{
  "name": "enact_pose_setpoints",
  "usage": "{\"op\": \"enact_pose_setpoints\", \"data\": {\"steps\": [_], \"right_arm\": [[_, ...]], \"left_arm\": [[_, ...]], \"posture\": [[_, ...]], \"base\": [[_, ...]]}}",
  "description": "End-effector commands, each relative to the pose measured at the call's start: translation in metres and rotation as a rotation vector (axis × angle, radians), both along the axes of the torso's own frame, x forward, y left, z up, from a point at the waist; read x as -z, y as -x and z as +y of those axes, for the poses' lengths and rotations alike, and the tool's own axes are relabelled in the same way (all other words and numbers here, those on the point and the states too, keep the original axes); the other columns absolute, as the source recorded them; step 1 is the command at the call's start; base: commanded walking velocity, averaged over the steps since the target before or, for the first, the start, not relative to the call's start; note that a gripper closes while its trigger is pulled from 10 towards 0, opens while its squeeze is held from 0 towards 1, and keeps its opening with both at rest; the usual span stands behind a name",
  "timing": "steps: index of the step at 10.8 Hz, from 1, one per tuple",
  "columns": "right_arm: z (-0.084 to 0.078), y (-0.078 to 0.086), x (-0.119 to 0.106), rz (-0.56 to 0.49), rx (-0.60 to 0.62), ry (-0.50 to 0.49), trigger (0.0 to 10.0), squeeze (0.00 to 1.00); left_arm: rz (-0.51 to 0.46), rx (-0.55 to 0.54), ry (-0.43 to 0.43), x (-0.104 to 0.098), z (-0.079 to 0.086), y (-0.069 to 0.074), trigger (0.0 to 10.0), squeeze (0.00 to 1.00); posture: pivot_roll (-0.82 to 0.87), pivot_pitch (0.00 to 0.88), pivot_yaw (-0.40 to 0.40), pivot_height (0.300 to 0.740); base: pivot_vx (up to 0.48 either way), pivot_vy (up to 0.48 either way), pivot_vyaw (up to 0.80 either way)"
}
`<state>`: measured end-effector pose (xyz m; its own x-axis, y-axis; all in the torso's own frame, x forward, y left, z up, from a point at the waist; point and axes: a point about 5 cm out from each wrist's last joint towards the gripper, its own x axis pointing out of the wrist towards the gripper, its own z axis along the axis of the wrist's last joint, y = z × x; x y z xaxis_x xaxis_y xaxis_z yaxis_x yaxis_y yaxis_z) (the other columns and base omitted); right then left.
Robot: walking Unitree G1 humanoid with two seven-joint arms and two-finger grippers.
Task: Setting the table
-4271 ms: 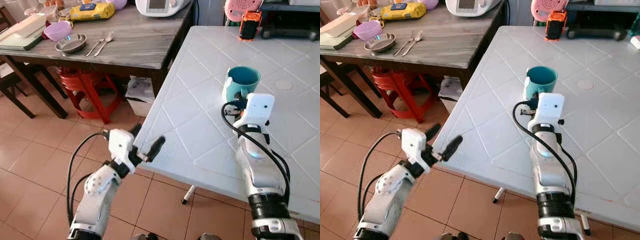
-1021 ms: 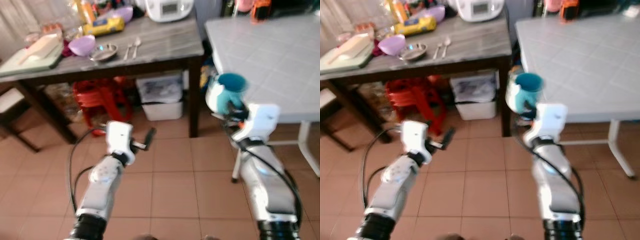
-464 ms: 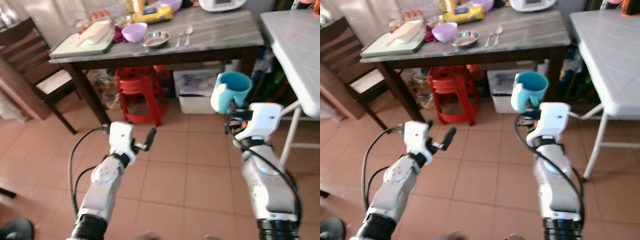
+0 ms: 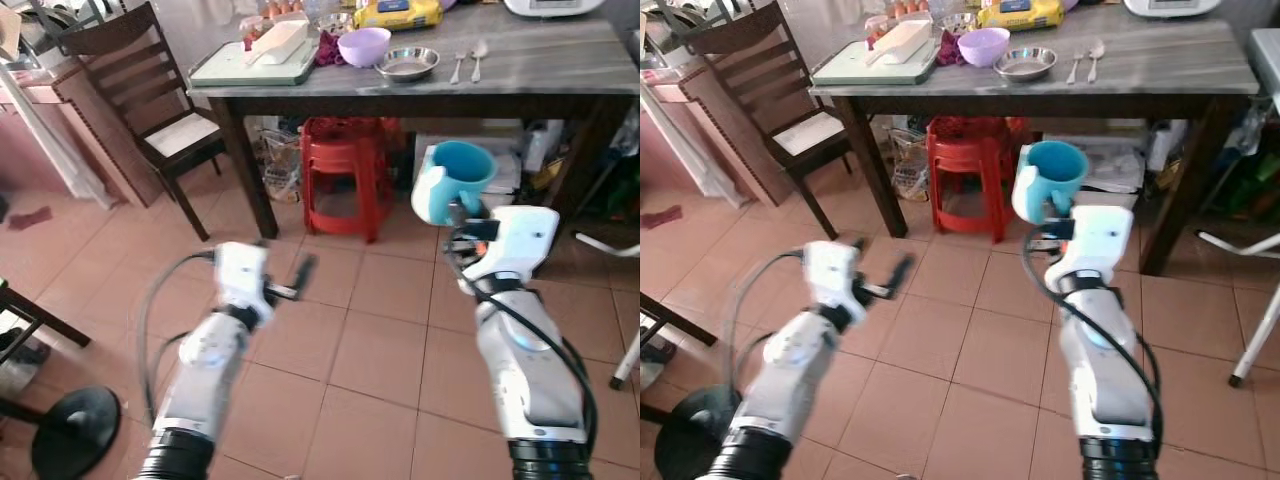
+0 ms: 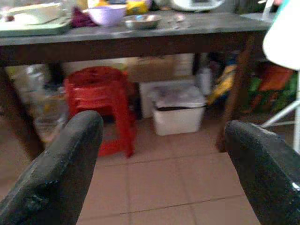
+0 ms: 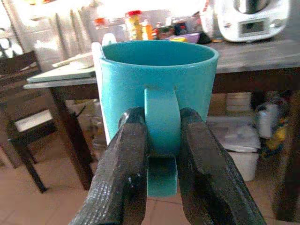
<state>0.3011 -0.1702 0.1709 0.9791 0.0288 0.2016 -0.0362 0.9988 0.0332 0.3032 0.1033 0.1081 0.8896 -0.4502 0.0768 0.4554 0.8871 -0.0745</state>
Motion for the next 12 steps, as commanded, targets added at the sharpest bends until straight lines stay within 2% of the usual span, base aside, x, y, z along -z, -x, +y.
{"op": "enact_pose_setpoints", "data": {"steps": [1, 12], "right_arm": [[0.0030, 0.0017, -0.0071, -0.038, -0.008, 0.003, 10.0, 0.00], [-0.0011, 0.0011, -0.0085, -0.040, 0.023, 0.000, 10.0, 0.00]], "left_arm": [[-0.014, -0.009, 0.002, -0.0032, 0.0068, 0.0002, 10.0, 0.00], [-0.004, 0.033, 0.013, -0.0020, 0.0008, 0.0025, 10.0, 0.00]], "posture": [[-0.12, 0.091, 0.148, 0.740], [-0.13, 0.093, 0.153, 0.740]], "base": [[0.000, 0.000, 0.00], [0.324, 0.000, 0.00]]}}
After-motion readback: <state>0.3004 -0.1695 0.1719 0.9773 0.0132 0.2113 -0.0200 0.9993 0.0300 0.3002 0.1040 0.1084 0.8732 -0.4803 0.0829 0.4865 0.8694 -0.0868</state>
